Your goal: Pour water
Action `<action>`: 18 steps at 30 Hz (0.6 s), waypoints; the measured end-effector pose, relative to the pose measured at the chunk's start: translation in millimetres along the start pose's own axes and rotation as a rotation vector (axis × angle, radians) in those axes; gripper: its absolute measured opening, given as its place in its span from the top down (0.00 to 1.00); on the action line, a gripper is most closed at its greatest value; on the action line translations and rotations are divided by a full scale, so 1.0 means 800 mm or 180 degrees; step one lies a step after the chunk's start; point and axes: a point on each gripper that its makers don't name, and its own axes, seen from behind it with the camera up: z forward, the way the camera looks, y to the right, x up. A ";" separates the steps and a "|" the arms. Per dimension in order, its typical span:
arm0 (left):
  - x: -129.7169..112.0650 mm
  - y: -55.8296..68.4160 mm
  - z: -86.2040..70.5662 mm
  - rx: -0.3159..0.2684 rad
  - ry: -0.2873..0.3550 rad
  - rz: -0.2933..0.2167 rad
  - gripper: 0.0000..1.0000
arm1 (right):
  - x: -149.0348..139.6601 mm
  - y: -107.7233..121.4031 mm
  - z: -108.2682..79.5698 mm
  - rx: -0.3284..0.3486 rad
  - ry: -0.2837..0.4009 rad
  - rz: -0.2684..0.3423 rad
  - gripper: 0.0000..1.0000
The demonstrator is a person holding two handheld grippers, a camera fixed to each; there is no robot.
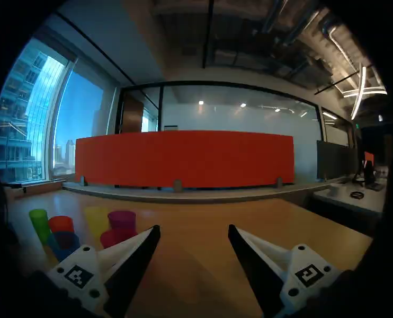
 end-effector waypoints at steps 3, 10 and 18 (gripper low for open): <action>0.000 0.001 0.001 -0.0001 0.0000 0.0000 0.00 | 0.000 0.000 0.000 0.0000 0.0000 0.0000 0.01; 0.000 0.001 0.002 -0.0002 -0.0001 0.0000 0.00 | 0.001 0.000 -0.001 0.0000 -0.0001 0.0000 0.01; 0.000 0.000 0.003 -0.0003 -0.0001 -0.0001 0.00 | 0.001 0.000 0.000 0.0000 -0.0001 0.0000 0.01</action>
